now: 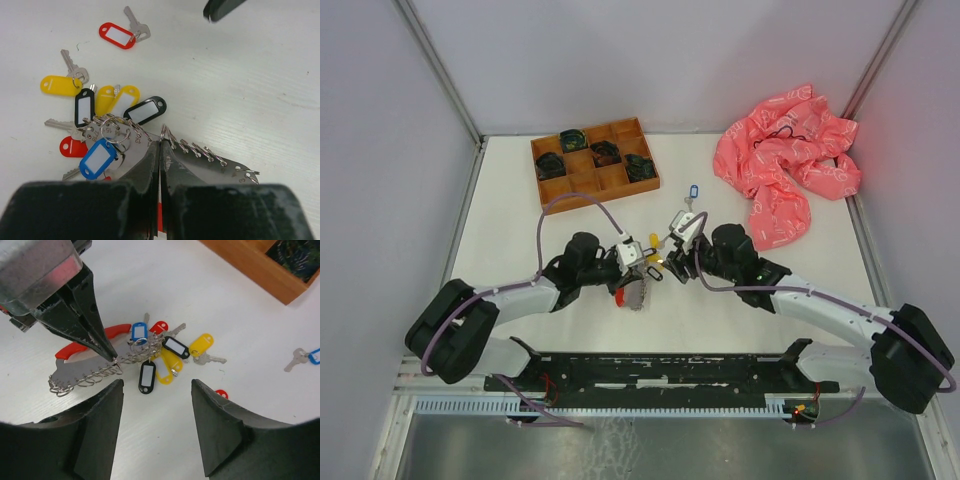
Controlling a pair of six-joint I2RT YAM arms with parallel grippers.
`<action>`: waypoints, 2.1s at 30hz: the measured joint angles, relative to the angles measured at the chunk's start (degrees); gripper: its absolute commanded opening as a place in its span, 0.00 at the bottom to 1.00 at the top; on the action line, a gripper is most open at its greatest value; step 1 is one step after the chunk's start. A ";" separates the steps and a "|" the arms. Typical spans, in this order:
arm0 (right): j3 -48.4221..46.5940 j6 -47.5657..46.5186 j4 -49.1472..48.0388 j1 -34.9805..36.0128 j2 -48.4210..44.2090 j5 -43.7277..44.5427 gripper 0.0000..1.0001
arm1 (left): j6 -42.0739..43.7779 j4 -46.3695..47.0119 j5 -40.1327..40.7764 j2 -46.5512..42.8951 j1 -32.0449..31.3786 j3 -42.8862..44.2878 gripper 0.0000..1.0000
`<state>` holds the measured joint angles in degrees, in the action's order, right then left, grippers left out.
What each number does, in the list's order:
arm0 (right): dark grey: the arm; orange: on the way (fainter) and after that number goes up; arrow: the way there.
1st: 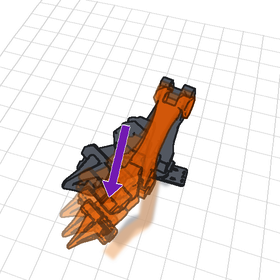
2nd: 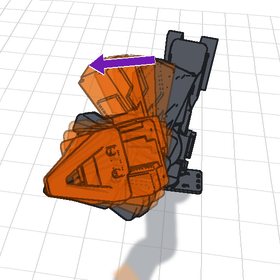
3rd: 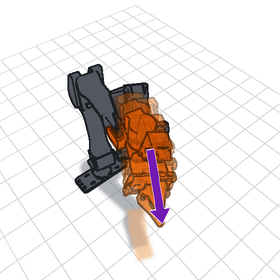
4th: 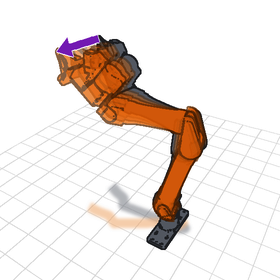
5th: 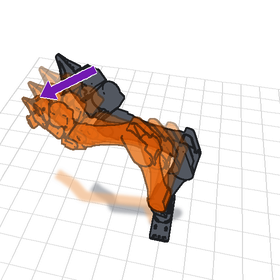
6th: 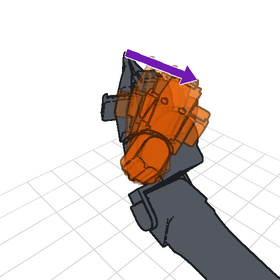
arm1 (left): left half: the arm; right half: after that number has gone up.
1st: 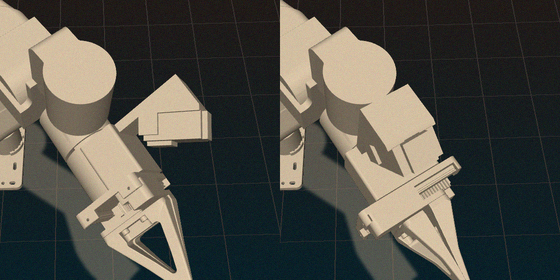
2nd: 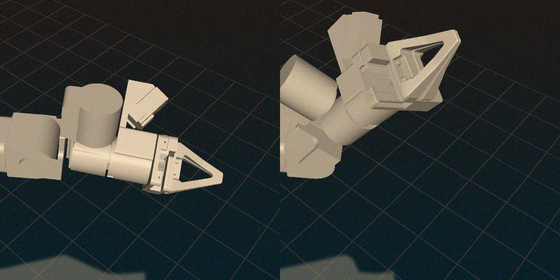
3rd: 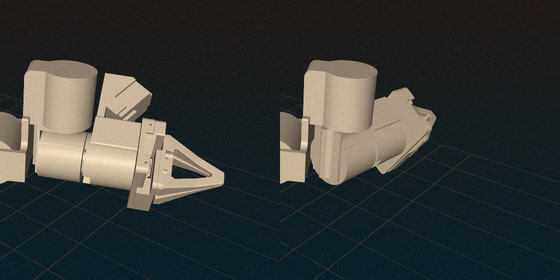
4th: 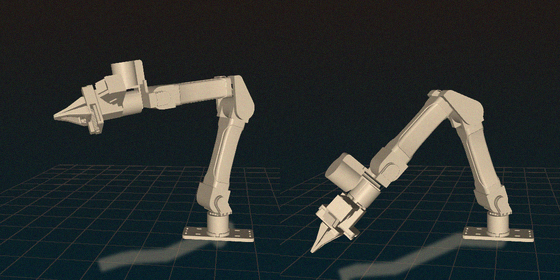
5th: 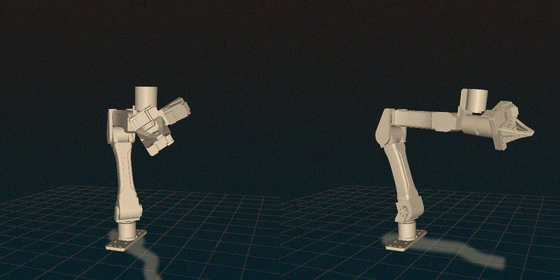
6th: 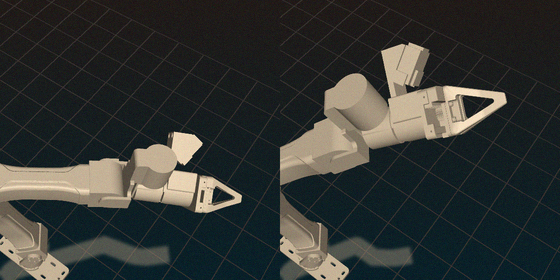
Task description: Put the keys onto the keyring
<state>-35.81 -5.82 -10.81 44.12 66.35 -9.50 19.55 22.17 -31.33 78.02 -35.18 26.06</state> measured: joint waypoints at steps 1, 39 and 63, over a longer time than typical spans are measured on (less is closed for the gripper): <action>-0.39 -0.59 1.09 0.00 0.81 -0.72 0.60 | 0.39 -0.59 0.02 -0.09 -0.24 0.24 0.03; 4.98 -17.40 -18.99 -0.28 16.48 -20.74 0.41 | 4.00 -10.58 6.10 -6.73 -5.20 3.15 0.03; 4.96 -16.52 -20.00 -0.68 18.27 -23.91 0.21 | 4.09 -10.05 3.74 -5.79 -5.20 3.10 0.03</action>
<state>-30.85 -22.35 -30.81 43.44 84.62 -33.41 23.64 12.12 -27.59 72.23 -40.38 29.17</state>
